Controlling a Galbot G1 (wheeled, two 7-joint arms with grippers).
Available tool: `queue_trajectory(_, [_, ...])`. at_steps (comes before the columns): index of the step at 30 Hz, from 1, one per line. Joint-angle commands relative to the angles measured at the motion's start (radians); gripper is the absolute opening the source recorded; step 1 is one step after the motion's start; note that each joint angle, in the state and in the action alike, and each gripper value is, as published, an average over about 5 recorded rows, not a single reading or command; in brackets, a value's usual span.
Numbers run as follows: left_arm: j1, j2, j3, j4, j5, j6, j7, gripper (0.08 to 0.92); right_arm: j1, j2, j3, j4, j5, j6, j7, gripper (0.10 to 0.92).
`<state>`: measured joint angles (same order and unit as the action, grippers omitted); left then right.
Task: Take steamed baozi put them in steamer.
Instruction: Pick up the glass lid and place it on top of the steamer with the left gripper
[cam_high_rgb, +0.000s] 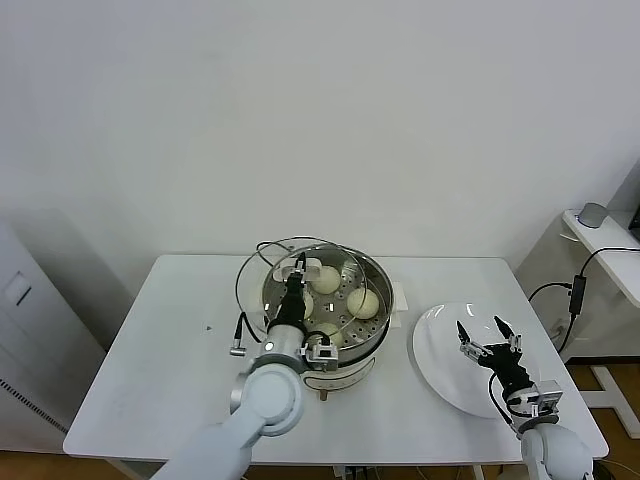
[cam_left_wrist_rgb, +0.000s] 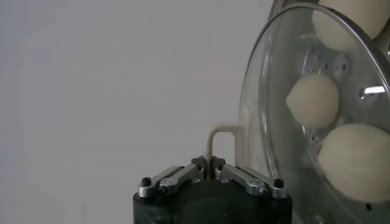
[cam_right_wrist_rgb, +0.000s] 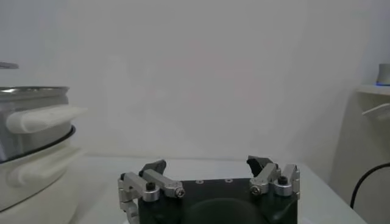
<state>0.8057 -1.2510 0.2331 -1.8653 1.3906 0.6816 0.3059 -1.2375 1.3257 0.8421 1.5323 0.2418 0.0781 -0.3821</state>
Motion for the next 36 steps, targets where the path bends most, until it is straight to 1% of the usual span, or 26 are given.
queue_trajectory(1, [-0.012, -0.043, 0.026, 0.050, 0.017, 0.006, -0.002, 0.110, 0.000, 0.000, 0.001, -0.001, -0.001, 0.001, 0.000, 0.823])
queue_trajectory(9, [-0.031, -0.080, 0.045, 0.094, 0.018, 0.008, -0.018, 0.110, -0.004, 0.008, 0.003, -0.005, -0.007, 0.003, -0.002, 0.823])
queue_trajectory(17, [-0.033, -0.101, 0.055, 0.111, 0.014, 0.012, -0.028, 0.110, -0.003, 0.010, 0.004, -0.009, -0.012, 0.004, -0.002, 0.823])
queue_trajectory(36, [-0.033, -0.122, 0.066, 0.139, -0.015, 0.020, -0.050, 0.110, -0.008, 0.013, 0.016, -0.015, -0.021, 0.009, -0.008, 0.823])
